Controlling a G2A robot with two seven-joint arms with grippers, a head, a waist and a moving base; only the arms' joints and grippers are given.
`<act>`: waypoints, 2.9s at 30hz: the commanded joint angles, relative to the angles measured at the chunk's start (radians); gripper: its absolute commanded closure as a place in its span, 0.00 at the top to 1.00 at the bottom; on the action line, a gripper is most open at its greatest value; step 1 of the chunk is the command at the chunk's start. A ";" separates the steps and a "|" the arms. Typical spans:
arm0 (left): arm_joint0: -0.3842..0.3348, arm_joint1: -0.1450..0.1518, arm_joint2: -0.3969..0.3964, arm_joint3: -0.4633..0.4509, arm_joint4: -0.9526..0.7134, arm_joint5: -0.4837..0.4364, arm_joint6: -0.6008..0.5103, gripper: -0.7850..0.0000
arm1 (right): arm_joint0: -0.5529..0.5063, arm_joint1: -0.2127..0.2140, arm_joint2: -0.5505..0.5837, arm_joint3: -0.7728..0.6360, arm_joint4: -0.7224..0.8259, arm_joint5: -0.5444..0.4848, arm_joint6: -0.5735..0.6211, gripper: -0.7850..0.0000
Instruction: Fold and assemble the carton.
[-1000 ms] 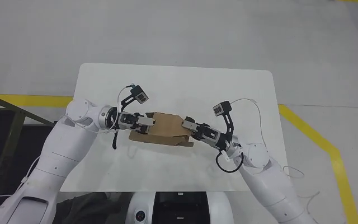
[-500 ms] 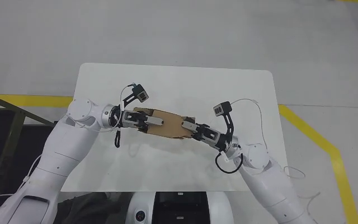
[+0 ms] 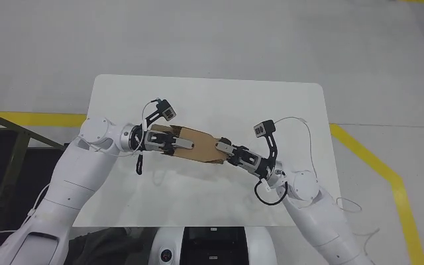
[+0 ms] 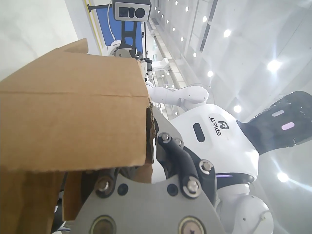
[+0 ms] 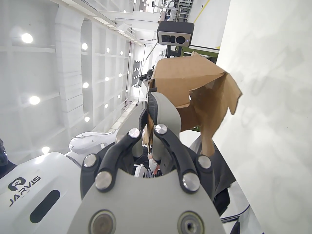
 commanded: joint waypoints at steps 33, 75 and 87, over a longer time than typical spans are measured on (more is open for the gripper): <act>0.016 -0.004 0.020 -0.036 0.265 -0.058 0.121 0.00 | 0.020 -0.006 -0.017 -0.033 0.145 -0.032 0.136 1.00; 0.003 -0.007 -0.030 0.028 0.064 -0.048 -0.011 0.00 | -0.001 -0.013 -0.045 -0.043 0.149 -0.064 0.176 1.00; 0.009 -0.011 -0.040 0.019 0.053 -0.055 0.016 0.00 | 0.052 -0.040 -0.145 0.006 0.155 -0.088 0.160 1.00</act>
